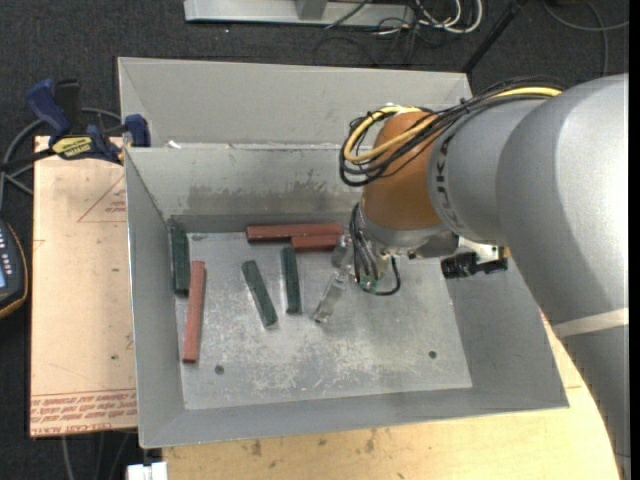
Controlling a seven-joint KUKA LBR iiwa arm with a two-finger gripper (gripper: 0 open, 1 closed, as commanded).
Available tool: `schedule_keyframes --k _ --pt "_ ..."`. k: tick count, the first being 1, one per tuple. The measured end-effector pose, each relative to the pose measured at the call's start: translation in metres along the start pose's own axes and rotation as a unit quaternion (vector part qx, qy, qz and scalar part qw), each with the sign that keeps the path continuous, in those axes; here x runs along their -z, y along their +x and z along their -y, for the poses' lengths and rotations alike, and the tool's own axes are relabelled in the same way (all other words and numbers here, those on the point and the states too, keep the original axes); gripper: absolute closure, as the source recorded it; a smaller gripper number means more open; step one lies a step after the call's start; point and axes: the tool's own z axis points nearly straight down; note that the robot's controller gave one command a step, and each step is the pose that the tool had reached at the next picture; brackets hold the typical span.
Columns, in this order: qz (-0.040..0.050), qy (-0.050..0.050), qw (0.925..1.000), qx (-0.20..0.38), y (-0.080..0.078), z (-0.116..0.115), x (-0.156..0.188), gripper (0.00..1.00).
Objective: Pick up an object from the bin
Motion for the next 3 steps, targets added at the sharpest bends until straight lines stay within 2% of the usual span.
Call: schedule_keyframes --k 1,2,3 --pt "0.0011 -0.001 0.9872 0.159 -0.004 0.001 0.002 0.00" --pt "0.0011 -0.002 0.9578 0.287 -0.017 -0.074 0.008 0.00" --pt "0.0019 -0.004 0.9434 0.332 0.030 -0.185 0.002 0.00"
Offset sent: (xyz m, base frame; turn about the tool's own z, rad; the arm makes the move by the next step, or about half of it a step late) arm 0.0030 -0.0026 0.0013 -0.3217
